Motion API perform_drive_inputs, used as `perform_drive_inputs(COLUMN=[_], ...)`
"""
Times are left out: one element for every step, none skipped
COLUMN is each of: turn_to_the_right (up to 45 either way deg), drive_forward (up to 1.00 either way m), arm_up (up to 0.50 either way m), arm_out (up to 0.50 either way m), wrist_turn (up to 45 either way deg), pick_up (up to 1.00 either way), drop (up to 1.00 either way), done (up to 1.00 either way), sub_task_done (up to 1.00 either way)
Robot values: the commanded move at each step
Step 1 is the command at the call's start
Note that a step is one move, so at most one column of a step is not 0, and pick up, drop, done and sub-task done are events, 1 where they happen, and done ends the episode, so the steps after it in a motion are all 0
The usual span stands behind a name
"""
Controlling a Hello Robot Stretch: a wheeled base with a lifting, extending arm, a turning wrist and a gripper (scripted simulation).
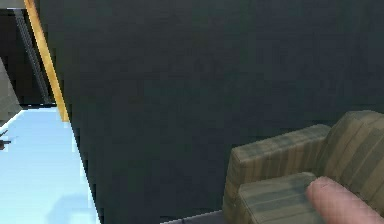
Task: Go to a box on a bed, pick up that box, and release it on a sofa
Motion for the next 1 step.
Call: perform_drive_inputs(turn_to_the_right=[0.0], drive_forward=[0.00], arm_up=[0.00], arm_out=[0.00], wrist_turn=[0.0], pick_up=[0.00], drop=[0.00], done=[1.00], sub_task_done=[0.00])
